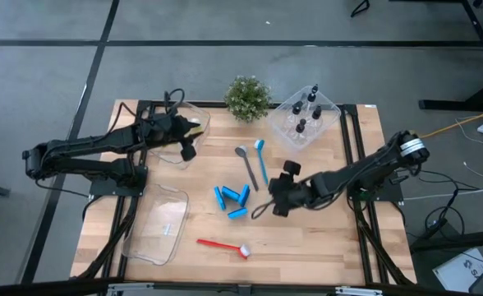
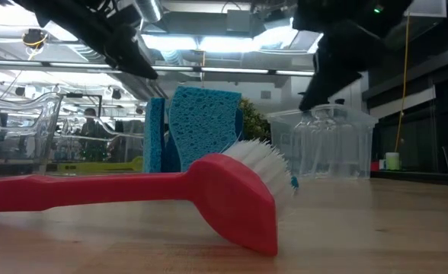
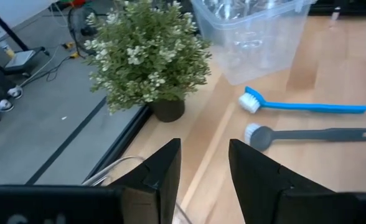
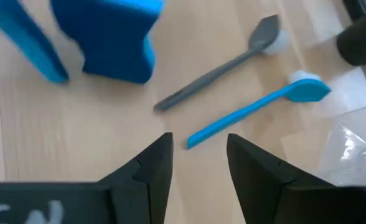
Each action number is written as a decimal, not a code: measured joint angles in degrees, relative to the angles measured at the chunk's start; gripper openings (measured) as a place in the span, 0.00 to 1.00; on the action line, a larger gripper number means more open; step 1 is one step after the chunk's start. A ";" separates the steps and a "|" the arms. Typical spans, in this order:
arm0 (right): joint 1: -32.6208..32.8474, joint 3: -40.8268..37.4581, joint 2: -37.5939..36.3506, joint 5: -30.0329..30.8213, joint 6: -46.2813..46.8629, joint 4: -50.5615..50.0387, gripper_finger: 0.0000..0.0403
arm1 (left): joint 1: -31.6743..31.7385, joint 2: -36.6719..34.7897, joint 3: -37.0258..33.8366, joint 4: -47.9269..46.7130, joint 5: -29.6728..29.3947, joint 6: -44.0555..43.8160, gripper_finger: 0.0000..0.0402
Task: Pick & Place Kitchen Sink Supplies
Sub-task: Put the blue dish brush into the top transparent bin
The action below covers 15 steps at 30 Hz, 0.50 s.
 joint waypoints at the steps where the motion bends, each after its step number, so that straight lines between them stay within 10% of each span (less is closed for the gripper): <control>1: 0.61 0.00 0.64 0.29 0.37 0.00 0.37 | -0.32 0.00 0.00 0.00 0.00 0.00 0.32; 15: 4.49 -1.20 2.63 -3.05 15.09 1.42 0.37 | -3.79 0.04 0.00 -0.94 -0.02 -0.02 0.32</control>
